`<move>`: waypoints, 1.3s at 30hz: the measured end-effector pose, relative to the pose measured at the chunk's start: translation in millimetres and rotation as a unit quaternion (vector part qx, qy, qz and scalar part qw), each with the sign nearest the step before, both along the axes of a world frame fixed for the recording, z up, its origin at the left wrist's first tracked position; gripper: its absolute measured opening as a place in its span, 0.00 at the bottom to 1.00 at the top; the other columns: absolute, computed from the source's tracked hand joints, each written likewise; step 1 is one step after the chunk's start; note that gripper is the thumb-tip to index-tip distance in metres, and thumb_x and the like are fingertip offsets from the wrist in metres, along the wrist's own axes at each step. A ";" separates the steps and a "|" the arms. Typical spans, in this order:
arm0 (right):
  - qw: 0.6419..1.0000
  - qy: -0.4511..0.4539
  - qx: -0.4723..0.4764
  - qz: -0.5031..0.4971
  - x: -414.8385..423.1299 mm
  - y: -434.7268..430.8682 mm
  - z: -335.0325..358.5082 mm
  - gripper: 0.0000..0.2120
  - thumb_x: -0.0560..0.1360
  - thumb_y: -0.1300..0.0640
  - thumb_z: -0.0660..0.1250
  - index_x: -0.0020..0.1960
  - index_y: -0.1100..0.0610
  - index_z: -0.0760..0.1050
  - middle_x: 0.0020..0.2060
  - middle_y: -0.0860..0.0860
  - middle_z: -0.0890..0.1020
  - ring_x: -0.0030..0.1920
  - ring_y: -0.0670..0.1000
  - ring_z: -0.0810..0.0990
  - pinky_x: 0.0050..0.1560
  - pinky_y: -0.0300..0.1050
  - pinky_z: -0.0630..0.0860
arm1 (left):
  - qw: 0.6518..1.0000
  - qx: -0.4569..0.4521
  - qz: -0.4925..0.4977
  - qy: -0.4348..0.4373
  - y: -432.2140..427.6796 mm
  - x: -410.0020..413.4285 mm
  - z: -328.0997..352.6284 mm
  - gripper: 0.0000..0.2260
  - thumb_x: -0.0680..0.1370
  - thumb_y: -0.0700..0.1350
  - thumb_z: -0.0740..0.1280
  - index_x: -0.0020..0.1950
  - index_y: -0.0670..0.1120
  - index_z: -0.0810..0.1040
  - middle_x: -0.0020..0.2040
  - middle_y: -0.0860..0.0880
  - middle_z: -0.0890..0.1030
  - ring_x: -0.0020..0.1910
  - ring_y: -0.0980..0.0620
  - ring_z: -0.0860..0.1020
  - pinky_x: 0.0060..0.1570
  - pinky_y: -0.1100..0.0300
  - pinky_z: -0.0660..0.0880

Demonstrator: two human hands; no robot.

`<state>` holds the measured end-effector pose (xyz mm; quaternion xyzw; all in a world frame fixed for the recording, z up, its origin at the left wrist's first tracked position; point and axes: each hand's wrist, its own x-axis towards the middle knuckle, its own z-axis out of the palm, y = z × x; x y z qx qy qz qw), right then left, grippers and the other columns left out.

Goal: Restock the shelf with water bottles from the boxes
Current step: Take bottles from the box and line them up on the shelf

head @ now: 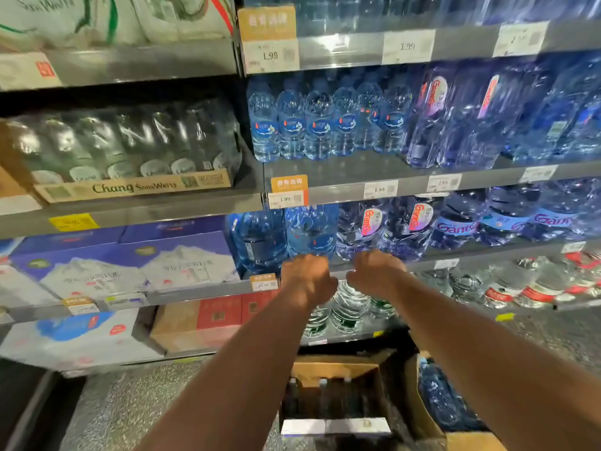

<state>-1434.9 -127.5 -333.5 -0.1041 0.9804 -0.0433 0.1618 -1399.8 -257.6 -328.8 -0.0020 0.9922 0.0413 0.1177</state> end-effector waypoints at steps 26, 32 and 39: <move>0.951 -0.297 0.000 -0.081 20.2 48.4 -379.6 0.15 0.78 0.51 0.58 0.55 0.60 0.77 0.53 0.57 0.81 0.54 0.59 0.80 0.51 0.46 0.76 | 0.951 0.108 0.120 -0.263 39.9 14.7 -384.8 0.14 0.77 0.49 0.60 0.61 0.47 0.76 0.58 0.44 0.79 0.60 0.42 0.76 0.56 0.51 0.74; 0.938 -0.313 -0.003 -0.147 27.9 53.7 -529.2 0.11 0.77 0.53 0.60 0.52 0.59 0.75 0.52 0.57 0.80 0.52 0.60 0.78 0.44 0.44 0.70 | 0.921 0.149 0.161 -0.322 29.5 23.0 -535.1 0.13 0.78 0.49 0.63 0.60 0.47 0.75 0.56 0.46 0.79 0.56 0.45 0.77 0.46 0.55 0.71; 0.922 -0.315 -0.025 -0.224 38.3 41.4 -689.8 0.18 0.74 0.51 0.68 0.60 0.60 0.74 0.56 0.57 0.79 0.55 0.59 0.78 0.45 0.43 0.71 | 0.863 0.228 0.283 -0.352 21.0 27.3 -700.1 0.20 0.78 0.48 0.66 0.67 0.42 0.70 0.62 0.43 0.74 0.60 0.43 0.74 0.59 0.50 0.74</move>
